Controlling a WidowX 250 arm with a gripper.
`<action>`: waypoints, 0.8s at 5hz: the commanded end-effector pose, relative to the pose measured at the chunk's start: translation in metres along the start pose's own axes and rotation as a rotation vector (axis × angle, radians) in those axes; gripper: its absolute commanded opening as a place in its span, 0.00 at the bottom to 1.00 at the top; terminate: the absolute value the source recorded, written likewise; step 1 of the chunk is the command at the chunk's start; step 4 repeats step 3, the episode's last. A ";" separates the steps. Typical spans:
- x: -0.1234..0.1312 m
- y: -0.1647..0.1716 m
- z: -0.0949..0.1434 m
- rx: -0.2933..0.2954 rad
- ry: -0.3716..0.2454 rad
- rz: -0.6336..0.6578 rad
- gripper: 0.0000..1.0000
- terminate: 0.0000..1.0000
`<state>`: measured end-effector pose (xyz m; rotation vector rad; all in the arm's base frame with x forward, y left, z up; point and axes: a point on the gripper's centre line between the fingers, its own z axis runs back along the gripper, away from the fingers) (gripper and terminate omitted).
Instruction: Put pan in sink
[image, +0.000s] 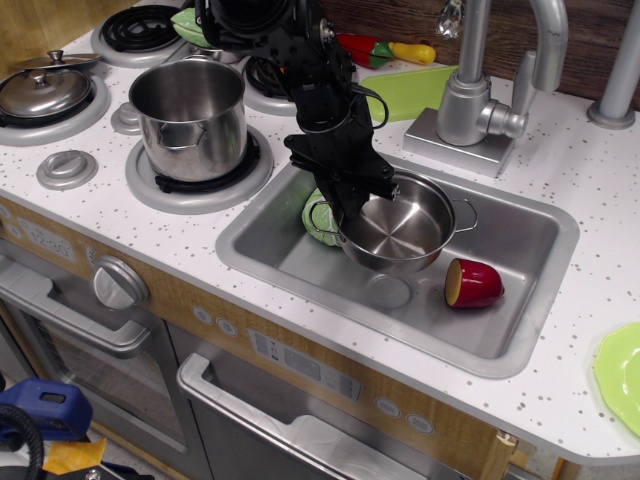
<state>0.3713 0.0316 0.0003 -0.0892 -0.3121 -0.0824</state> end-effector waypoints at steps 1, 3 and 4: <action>0.009 0.006 0.012 0.011 -0.038 0.008 1.00 0.00; 0.009 0.006 0.012 0.011 -0.038 0.008 1.00 1.00; 0.009 0.006 0.012 0.011 -0.038 0.008 1.00 1.00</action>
